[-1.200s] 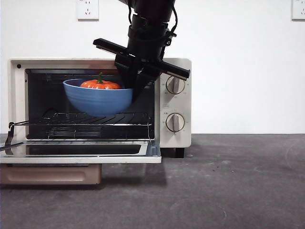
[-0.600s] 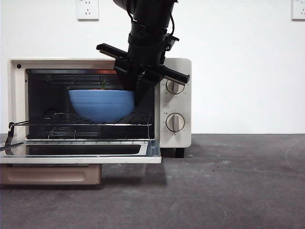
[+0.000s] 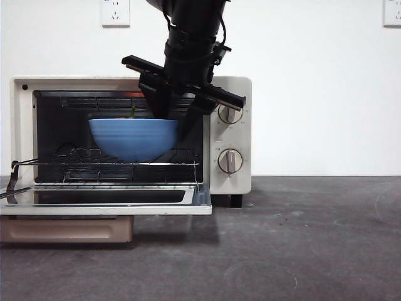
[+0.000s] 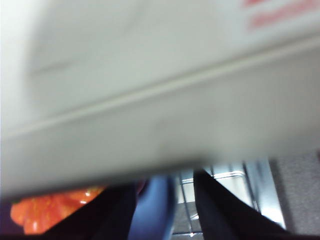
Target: Place pumpkin in the steamer
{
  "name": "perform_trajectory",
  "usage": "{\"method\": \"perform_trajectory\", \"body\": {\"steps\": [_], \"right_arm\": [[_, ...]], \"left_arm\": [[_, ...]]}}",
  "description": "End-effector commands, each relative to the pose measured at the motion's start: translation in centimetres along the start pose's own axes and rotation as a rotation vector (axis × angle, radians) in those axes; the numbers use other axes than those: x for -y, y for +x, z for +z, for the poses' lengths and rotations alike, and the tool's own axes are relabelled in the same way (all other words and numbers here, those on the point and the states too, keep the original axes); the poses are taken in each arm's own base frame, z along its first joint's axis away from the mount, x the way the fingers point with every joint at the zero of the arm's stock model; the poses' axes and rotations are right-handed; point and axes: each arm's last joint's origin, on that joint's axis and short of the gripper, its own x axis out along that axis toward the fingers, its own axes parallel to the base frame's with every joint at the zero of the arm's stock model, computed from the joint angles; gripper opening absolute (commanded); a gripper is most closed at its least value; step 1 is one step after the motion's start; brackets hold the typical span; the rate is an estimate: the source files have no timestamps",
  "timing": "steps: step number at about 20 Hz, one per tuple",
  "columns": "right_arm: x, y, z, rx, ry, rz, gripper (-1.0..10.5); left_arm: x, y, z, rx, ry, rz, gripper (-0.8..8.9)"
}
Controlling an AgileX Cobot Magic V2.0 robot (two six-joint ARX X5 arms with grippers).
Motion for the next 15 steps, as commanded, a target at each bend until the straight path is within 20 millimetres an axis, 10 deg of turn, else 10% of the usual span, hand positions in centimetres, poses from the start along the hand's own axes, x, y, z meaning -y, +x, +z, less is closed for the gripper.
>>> {"method": "perform_trajectory", "body": {"steps": [1,9,15], "right_arm": [[-0.9,-0.8,0.1,0.019,-0.029,0.038,1.8],[-1.0,-4.7,1.3,0.053,-0.080,0.075,1.8],[-0.6,-12.2,3.0,0.135,-0.271,0.184,1.8]], "left_arm": [[0.1,-0.1,0.2,0.008,0.023,-0.004,0.15],[0.1,-0.1,0.3,0.012,0.028,-0.004,0.15],[0.1,-0.1,0.3,0.012,0.028,-0.004,0.15]]}}
